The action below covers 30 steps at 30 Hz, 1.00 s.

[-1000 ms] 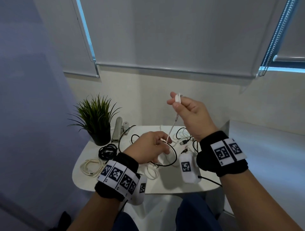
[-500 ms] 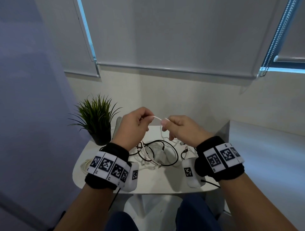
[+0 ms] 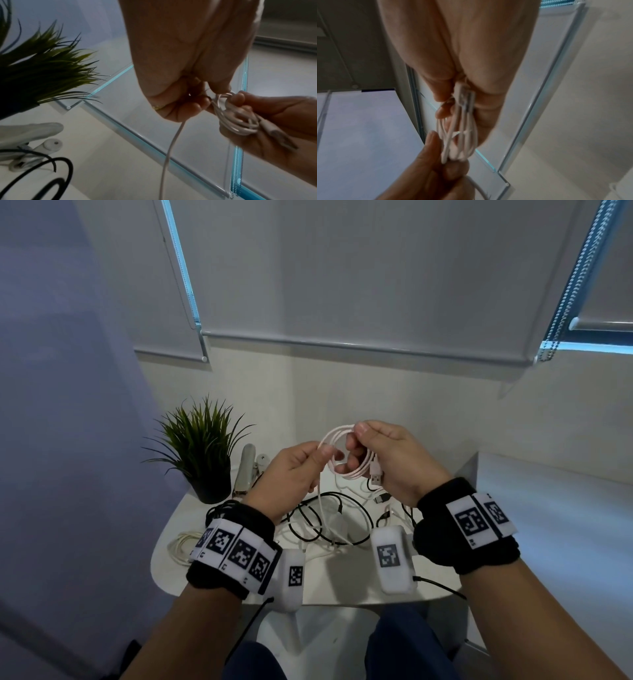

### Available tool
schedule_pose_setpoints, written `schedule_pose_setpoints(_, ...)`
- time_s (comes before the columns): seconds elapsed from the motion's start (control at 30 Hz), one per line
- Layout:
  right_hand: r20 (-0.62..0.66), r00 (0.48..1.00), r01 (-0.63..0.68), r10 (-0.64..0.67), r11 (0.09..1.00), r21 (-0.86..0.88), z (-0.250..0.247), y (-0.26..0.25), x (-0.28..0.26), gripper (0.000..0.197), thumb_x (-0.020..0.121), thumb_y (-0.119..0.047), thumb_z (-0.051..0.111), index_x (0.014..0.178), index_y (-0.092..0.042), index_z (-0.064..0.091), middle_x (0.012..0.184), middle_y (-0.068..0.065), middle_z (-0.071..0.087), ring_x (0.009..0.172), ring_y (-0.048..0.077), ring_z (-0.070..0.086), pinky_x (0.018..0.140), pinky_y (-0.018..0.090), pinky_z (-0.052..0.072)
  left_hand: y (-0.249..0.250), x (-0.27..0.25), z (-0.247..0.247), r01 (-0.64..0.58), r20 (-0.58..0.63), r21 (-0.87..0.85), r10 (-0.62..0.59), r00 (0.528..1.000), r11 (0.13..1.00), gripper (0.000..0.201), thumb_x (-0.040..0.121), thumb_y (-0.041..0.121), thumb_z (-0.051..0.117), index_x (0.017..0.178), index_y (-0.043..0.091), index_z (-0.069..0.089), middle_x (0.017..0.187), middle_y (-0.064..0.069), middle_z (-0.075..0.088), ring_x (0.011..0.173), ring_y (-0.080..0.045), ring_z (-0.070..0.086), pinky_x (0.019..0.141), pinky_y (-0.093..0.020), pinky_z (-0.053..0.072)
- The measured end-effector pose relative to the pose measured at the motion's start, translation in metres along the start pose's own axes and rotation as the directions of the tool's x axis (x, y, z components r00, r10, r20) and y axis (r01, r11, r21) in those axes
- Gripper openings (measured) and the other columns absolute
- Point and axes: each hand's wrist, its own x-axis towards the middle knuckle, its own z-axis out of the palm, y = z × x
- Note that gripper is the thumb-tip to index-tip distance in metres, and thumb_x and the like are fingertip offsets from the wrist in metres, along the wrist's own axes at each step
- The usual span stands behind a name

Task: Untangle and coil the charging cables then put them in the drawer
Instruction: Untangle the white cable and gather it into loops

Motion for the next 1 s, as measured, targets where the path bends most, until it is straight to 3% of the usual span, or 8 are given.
schedule_pose_setpoints(0.07, -0.035, 0.999, 0.022, -0.028, 0.984, -0.177, -0.005, 0.005, 0.002, 0.033, 0.098, -0.028, 0.047, 0.074, -0.016, 0.067, 0.062, 0.003, 0.055, 0.056, 0.019, 0.05, 0.051, 0.028, 0.04, -0.001, 0.001, -0.001, 0.002, -0.029, -0.005, -0.002, 1.0, 1.0, 0.032, 0.092, 0.038, 0.048, 0.076, 0.016, 0.065, 0.05, 0.004, 0.037, 0.049, -0.008, 0.035, 0.053, -0.018, 0.034)
schedule_pose_setpoints(0.13, -0.044, 0.998, 0.03, -0.045, 0.953, -0.3, -0.011, 0.007, 0.002, 0.026, 0.095, -0.028, 0.054, 0.078, -0.021, 0.072, 0.066, 0.002, 0.056, 0.056, 0.013, 0.048, 0.058, 0.032, 0.04, -0.001, 0.002, -0.002, 0.011, -0.057, 0.01, -0.01, 0.998, 1.0, 0.033, 0.092, 0.039, 0.05, 0.07, 0.018, 0.062, 0.049, 0.004, 0.036, 0.05, -0.011, 0.034, 0.054, -0.025, 0.033)
schedule_pose_setpoints(0.23, -0.039, 0.998, 0.031, -0.049, 0.926, -0.377, -0.014, 0.007, 0.0, 0.016, 0.091, -0.021, 0.061, 0.081, -0.021, 0.074, 0.063, -0.002, 0.058, 0.06, 0.012, 0.046, 0.059, 0.024, 0.038, -0.003, 0.003, -0.006, 0.004, -0.106, 0.086, 0.005, 0.994, 0.996, 0.032, 0.095, 0.032, 0.052, 0.069, 0.017, 0.063, 0.048, 0.009, 0.036, 0.051, -0.01, 0.033, 0.056, -0.027, 0.032)
schedule_pose_setpoints(0.47, -0.142, 0.978, 0.133, -0.153, 0.981, -0.143, -0.01, 0.0, 0.003, 0.022, 0.091, -0.008, 0.058, 0.072, -0.011, 0.07, 0.062, -0.003, 0.066, 0.055, 0.013, 0.046, 0.048, 0.018, 0.037, -0.01, 0.001, -0.008, 0.032, -0.05, -0.076, -0.036, 0.998, 0.997, 0.027, 0.098, 0.025, 0.045, 0.084, 0.011, 0.062, 0.065, 0.005, 0.053, 0.049, -0.008, 0.039, 0.048, -0.019, 0.035)
schedule_pose_setpoints(0.6, -0.21, 0.962, 0.174, -0.176, 0.984, -0.028, -0.01, -0.006, 0.004, 0.019, 0.091, -0.008, 0.058, 0.076, -0.007, 0.07, 0.066, 0.003, 0.067, 0.056, 0.019, 0.045, 0.049, 0.02, 0.04, -0.025, -0.007, -0.006, 0.137, 0.01, 0.069, -0.138, 0.99, 0.988, 0.023, 0.097, 0.02, 0.049, 0.082, 0.012, 0.065, 0.063, 0.01, 0.062, 0.049, -0.005, 0.047, 0.051, -0.018, 0.041)
schedule_pose_setpoints(0.73, -0.208, 0.965, 0.133, -0.158, 0.983, -0.13, -0.013, -0.001, 0.006, 0.021, 0.09, -0.008, 0.059, 0.073, -0.01, 0.07, 0.063, 0.001, 0.067, 0.053, 0.015, 0.048, 0.049, 0.02, 0.041, -0.043, -0.016, -0.007, 0.261, 0.151, 0.354, -0.33, 0.932, 0.898, 0.031, 0.098, 0.025, 0.047, 0.08, 0.01, 0.068, 0.059, 0.006, 0.059, 0.054, -0.006, 0.055, 0.056, -0.02, 0.044)
schedule_pose_setpoints(0.9, -0.17, 0.982, 0.035, -0.086, 0.959, -0.283, -0.012, 0.018, 0.004, 0.021, 0.088, -0.01, 0.062, 0.07, -0.015, 0.072, 0.062, -0.003, 0.067, 0.051, 0.012, 0.047, 0.053, 0.024, 0.041, -0.054, -0.021, -0.007, 0.412, 0.214, 0.374, -0.509, 0.833, 0.831, 0.033, 0.099, 0.023, 0.044, 0.073, 0.011, 0.061, 0.07, -0.005, 0.066, 0.061, -0.012, 0.064, 0.059, -0.024, 0.049)
schedule_pose_setpoints(1.0, -0.171, 0.983, 0.018, -0.066, 0.963, -0.269, -0.011, 0.021, 0.005, 0.021, 0.089, -0.01, 0.062, 0.07, -0.014, 0.072, 0.062, -0.002, 0.067, 0.055, 0.014, 0.05, 0.053, 0.024, 0.041, -0.053, -0.021, -0.01, 0.393, 0.211, 0.453, -0.525, 0.825, 0.8, 0.032, 0.098, 0.028, 0.045, 0.078, 0.012, 0.063, 0.073, -0.004, 0.067, 0.065, -0.011, 0.063, 0.06, -0.023, 0.048)
